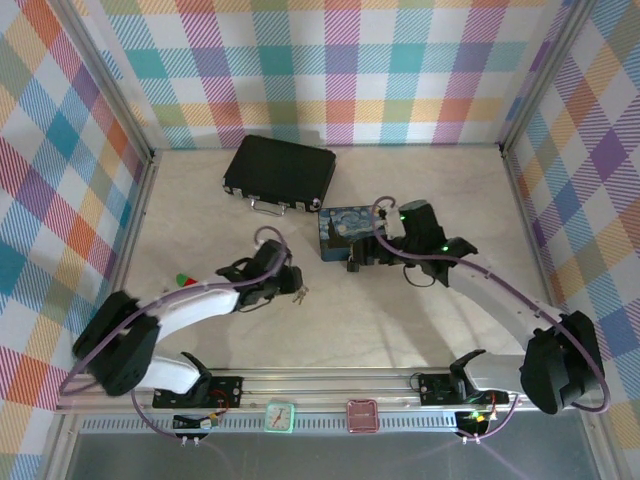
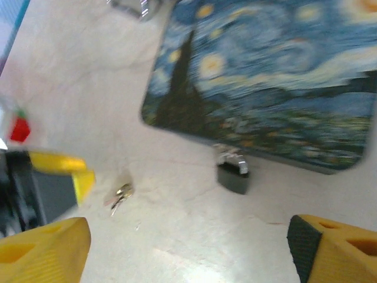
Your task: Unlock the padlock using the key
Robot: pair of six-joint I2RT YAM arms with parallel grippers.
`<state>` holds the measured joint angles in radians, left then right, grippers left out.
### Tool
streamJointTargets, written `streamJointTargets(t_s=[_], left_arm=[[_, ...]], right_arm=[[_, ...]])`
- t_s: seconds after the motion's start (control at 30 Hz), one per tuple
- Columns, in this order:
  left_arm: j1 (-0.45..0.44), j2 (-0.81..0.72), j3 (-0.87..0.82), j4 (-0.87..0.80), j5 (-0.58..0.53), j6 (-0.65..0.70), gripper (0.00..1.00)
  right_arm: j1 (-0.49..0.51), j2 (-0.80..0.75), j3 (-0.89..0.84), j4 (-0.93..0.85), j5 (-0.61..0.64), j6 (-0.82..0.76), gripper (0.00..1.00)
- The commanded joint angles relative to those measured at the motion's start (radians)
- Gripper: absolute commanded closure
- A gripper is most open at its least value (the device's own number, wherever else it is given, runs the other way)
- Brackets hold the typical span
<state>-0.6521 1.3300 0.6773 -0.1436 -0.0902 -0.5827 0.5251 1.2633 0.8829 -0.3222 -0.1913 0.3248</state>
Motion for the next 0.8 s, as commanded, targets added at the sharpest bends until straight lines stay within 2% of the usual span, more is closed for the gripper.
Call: streamJointTargets(t_s=[0.0,0.03,0.13,0.3,0.4,0.5,0.67,0.77], left_arm=[[0.111,-0.113,0.020,-0.022,-0.017,0.009,0.55],[0.159,-0.133,0.025,-0.021,-0.006,0.008,0.55],[0.282,-0.173,0.011,0.016,0.026,-0.015,0.53],[0.413,-0.204,-0.024,0.081,0.067,-0.065,0.52],[0.440,-0.218,-0.040,0.092,0.079,-0.073,0.51],[0.443,-0.237,-0.061,0.085,0.089,-0.064,0.51],[0.447,-0.271,-0.104,0.082,0.096,-0.053,0.50],[0.450,-0.279,-0.107,0.074,0.099,-0.047,0.50]], right_arm=[[0.073,0.078,0.060,0.004,0.004,0.005,0.23],[0.108,0.115,0.083,-0.004,0.012,0.005,0.28],[0.209,0.219,0.143,-0.013,0.042,0.024,0.37],[0.335,0.443,0.271,-0.029,0.025,0.103,0.47],[0.390,0.556,0.353,-0.065,0.059,0.113,0.49],[0.422,0.640,0.425,-0.129,0.145,0.078,0.49],[0.428,0.705,0.521,-0.240,0.203,-0.137,0.50],[0.428,0.729,0.567,-0.296,0.240,-0.261,0.47]])
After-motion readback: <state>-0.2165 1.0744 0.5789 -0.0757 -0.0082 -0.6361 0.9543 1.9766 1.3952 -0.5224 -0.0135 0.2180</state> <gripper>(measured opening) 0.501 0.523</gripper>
